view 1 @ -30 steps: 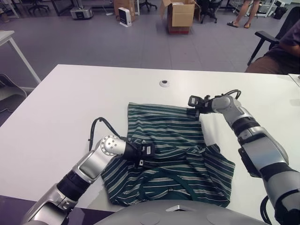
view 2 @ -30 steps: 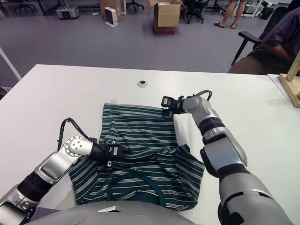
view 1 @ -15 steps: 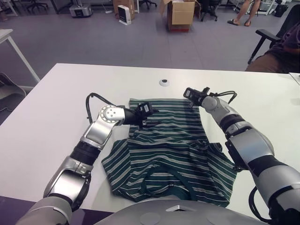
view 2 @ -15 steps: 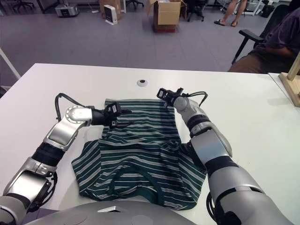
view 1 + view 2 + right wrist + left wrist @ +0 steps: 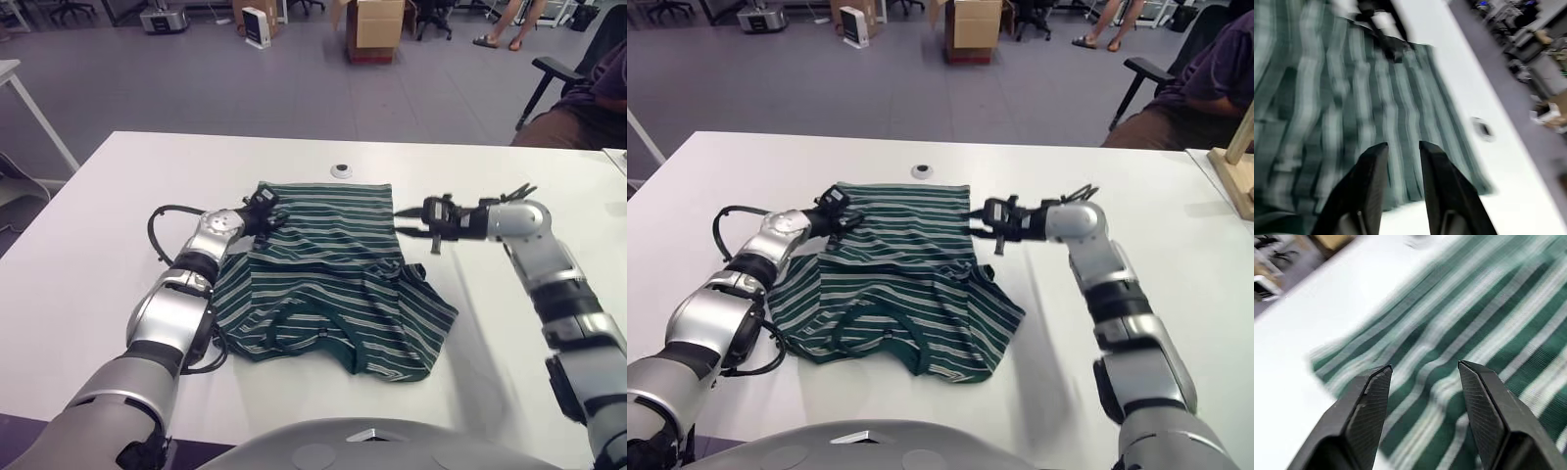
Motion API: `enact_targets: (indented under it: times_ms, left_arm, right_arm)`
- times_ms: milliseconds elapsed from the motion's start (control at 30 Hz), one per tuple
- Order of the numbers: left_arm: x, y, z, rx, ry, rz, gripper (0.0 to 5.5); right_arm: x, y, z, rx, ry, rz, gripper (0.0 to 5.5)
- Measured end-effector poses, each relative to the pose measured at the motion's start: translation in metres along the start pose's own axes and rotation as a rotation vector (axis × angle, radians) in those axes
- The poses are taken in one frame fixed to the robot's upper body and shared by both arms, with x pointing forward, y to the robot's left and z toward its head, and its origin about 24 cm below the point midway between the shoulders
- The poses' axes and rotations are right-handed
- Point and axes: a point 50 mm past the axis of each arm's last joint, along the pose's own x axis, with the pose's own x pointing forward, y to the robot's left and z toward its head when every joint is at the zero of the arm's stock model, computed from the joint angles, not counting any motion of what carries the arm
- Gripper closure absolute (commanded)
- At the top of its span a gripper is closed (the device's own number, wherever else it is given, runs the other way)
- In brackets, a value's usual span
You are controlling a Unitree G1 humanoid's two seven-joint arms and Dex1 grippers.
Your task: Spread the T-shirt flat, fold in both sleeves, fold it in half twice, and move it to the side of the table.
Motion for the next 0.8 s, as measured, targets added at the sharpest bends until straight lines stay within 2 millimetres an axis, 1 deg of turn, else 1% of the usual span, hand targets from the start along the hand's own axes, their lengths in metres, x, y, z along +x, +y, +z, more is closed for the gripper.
enact_targets:
  times_ms: [33, 67, 133, 167, 200, 267, 333, 400, 467, 500, 533, 600, 667, 733, 800]
  left_arm:
    - [-0.007, 0.011, 0.007, -0.008, -0.063, 0.021, 3.01]
    - [-0.011, 0.018, 0.014, 0.003, -0.104, 0.022, 3.01]
    - [-0.03, 0.032, 0.037, 0.09, -0.244, -0.026, 3.01]
    - [-0.04, 0.033, 0.042, 0.134, -0.285, -0.058, 3.01]
    - [-0.052, 0.029, 0.04, 0.162, -0.302, -0.101, 3.01]
    - [-0.07, 0.014, 0.025, 0.17, -0.28, -0.183, 3.01]
    - [-0.093, -0.011, 0.004, 0.166, -0.23, -0.29, 3.01]
    - [-0.118, -0.043, -0.015, 0.159, -0.159, -0.414, 3.01]
    - [-0.14, -0.076, -0.027, 0.163, -0.084, -0.538, 3.01]
    - [-0.148, -0.086, -0.033, 0.154, -0.049, -0.572, 3.01]
    - [-0.154, -0.093, -0.037, 0.141, -0.016, -0.601, 3.01]
    - [-0.163, -0.097, -0.038, 0.14, 0.016, -0.63, 3.01]
    - [-0.172, -0.098, -0.045, 0.134, 0.065, -0.648, 3.01]
    - [-0.18, -0.098, -0.054, 0.181, 0.1, -0.661, 3.01]
    - [-0.184, -0.099, -0.058, 0.207, 0.109, -0.671, 3.01]
  right_arm:
    - [0.003, 0.01, 0.005, 0.009, -0.026, 0.04, 4.31]
    - [0.004, 0.016, 0.007, 0.015, -0.033, 0.058, 4.31]
    - [0.005, 0.033, 0.008, 0.052, -0.045, 0.118, 4.31]
    - [0.005, 0.042, 0.006, 0.073, -0.037, 0.146, 4.31]
    - [0.003, 0.05, 0.003, 0.099, -0.034, 0.176, 4.31]
    - [0.001, 0.063, -0.001, 0.151, -0.039, 0.225, 4.31]
    - [-0.005, 0.077, -0.004, 0.2, -0.038, 0.281, 4.31]
    - [-0.011, 0.089, -0.006, 0.229, -0.027, 0.339, 4.31]
    - [-0.019, 0.1, -0.008, 0.239, 0.002, 0.398, 4.31]
    - [-0.021, 0.105, -0.01, 0.25, 0.011, 0.421, 4.31]
    - [-0.023, 0.11, -0.011, 0.264, 0.015, 0.437, 4.31]
    - [-0.024, 0.112, -0.011, 0.268, 0.01, 0.458, 4.31]
    - [-0.027, 0.112, -0.015, 0.245, 0.052, 0.468, 4.31]
    - [-0.031, 0.115, -0.025, 0.23, 0.118, 0.484, 4.31]
    - [-0.033, 0.114, -0.029, 0.201, 0.121, 0.486, 4.31]
